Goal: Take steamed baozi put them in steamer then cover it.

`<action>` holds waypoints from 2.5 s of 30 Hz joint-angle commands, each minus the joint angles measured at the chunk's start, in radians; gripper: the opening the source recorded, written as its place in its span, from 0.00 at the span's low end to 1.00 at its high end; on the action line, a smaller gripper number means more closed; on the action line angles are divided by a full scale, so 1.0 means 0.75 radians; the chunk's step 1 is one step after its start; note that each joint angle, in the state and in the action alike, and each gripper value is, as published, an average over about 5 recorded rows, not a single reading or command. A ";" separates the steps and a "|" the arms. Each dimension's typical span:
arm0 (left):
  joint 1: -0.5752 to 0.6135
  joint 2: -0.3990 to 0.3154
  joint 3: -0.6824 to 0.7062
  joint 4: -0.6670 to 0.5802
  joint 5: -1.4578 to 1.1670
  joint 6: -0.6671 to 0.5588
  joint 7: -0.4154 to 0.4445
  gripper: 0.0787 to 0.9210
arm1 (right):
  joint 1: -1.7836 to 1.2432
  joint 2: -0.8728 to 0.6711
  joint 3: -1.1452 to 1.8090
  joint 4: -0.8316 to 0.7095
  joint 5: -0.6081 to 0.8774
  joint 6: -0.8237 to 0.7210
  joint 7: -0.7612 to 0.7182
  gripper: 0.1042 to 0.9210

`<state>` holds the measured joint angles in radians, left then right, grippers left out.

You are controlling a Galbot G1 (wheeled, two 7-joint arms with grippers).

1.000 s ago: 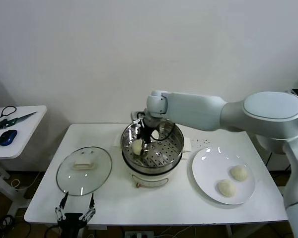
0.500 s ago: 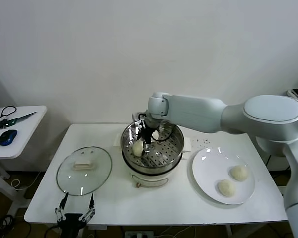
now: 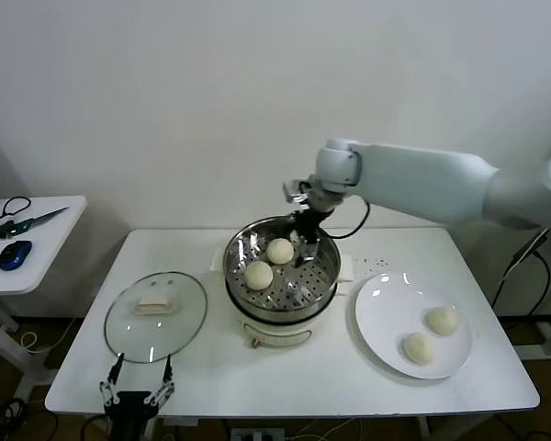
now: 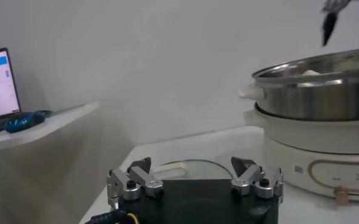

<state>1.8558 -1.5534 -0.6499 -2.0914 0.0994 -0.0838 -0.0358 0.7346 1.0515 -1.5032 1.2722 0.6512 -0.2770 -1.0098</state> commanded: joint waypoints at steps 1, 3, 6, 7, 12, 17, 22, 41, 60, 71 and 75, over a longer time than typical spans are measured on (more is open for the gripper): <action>-0.011 -0.001 -0.006 0.003 -0.021 0.013 0.002 0.88 | 0.064 -0.376 0.028 0.206 -0.114 0.022 -0.052 0.88; -0.016 -0.004 -0.008 0.004 -0.021 0.017 0.003 0.88 | 0.026 -0.458 0.041 0.228 -0.180 0.027 -0.068 0.88; -0.016 -0.006 -0.011 0.002 -0.019 0.019 0.003 0.88 | -0.042 -0.567 0.051 0.261 -0.299 0.041 -0.096 0.88; -0.015 -0.005 -0.012 0.001 -0.019 0.019 0.004 0.88 | -0.075 -0.603 0.062 0.267 -0.342 0.047 -0.102 0.88; -0.015 -0.005 -0.017 -0.003 -0.013 0.023 0.004 0.88 | -0.308 -0.755 0.173 0.256 -0.538 0.082 -0.119 0.88; -0.012 -0.009 -0.012 -0.004 0.005 0.026 0.002 0.88 | -0.543 -0.818 0.329 0.209 -0.664 0.107 -0.122 0.88; -0.005 -0.014 -0.010 0.000 0.019 0.026 0.000 0.88 | -0.726 -0.809 0.446 0.161 -0.731 0.119 -0.122 0.88; 0.018 -0.021 -0.015 0.032 0.052 0.010 -0.012 0.88 | -0.874 -0.663 0.500 0.055 -0.751 0.126 -0.115 0.88; 0.037 -0.029 -0.008 0.055 0.050 0.001 -0.025 0.88 | -0.862 -0.605 0.485 0.004 -0.749 0.143 -0.118 0.75; 0.039 -0.023 -0.005 0.054 0.048 -0.002 -0.025 0.88 | -0.546 -0.565 0.327 -0.002 -0.738 0.341 -0.151 0.73; 0.040 -0.022 -0.003 0.053 0.048 -0.002 -0.023 0.88 | -0.280 -0.467 0.188 -0.029 -0.757 0.538 -0.193 0.73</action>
<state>1.8854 -1.5716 -0.6529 -2.0519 0.1355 -0.0854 -0.0533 0.2866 0.6398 -1.2474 1.2624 0.0904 -0.0357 -1.1316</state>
